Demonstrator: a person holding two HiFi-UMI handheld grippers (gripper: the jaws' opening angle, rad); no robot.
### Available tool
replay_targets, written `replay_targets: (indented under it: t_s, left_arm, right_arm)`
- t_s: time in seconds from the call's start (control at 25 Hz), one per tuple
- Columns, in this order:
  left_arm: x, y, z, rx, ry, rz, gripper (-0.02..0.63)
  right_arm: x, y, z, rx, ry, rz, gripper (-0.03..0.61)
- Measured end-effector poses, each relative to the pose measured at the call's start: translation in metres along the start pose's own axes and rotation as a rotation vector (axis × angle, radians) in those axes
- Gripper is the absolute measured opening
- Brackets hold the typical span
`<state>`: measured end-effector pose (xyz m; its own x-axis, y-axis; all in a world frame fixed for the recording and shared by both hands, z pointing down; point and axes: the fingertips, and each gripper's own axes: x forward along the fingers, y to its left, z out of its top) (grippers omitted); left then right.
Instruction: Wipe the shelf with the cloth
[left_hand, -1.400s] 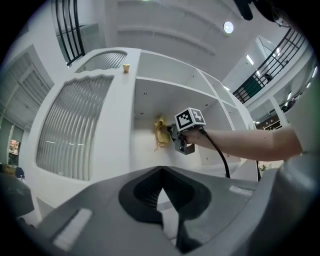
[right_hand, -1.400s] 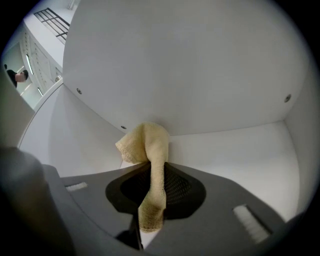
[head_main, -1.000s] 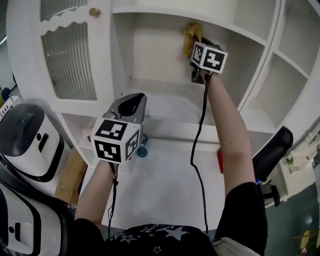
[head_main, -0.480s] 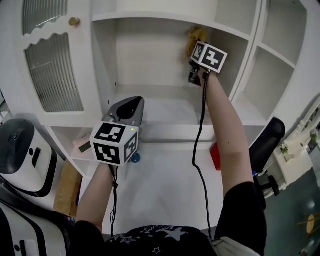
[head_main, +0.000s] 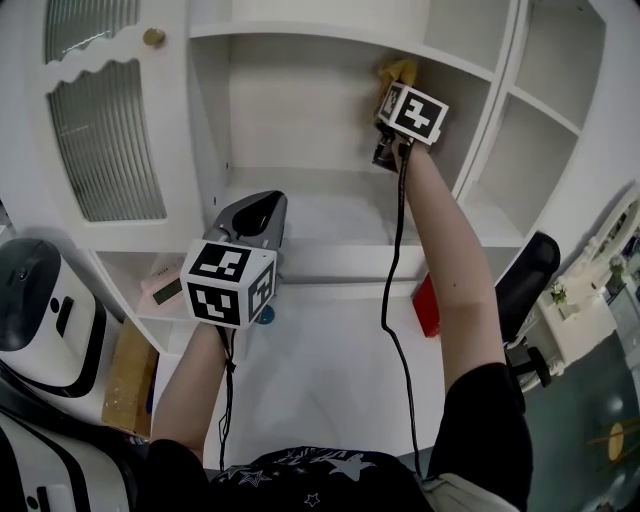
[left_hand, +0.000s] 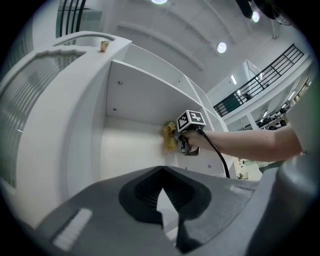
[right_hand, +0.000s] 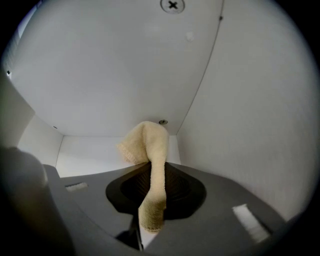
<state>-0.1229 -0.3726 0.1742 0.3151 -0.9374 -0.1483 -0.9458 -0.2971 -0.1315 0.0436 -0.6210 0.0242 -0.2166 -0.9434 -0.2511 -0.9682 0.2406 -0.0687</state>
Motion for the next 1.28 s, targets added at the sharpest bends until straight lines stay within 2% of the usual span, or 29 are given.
replay_targets:
  t_s: [0.24, 0.68, 0.88, 1.04, 1.28]
  left_arm:
    - [-0.014, 0.008, 0.001, -0.010, -0.013, 0.021, 0.002]
    - [-0.050, 0.027, 0.005, 0.058, -0.021, 0.109, 0.002]
    - [-0.070, 0.044, 0.006, 0.098, -0.021, 0.166, 0.002]
    - [-0.086, 0.062, 0.004, 0.090, -0.014, 0.219, 0.003]
    - [-0.105, 0.080, 0.000, 0.086, 0.007, 0.265, 0.002]
  right_arm:
    - [-0.019, 0.042, -0.004, -0.005, 0.006, 0.114, 0.078]
    - [-0.053, 0.202, -0.031, -0.119, -0.045, 0.457, 0.078]
    - [-0.056, 0.258, -0.043, -0.137, -0.066, 0.571, 0.078]
    - [-0.050, 0.287, -0.056, -0.155, -0.061, 0.613, 0.078]
    - [-0.030, 0.298, -0.077, -0.160, -0.034, 0.582, 0.078]
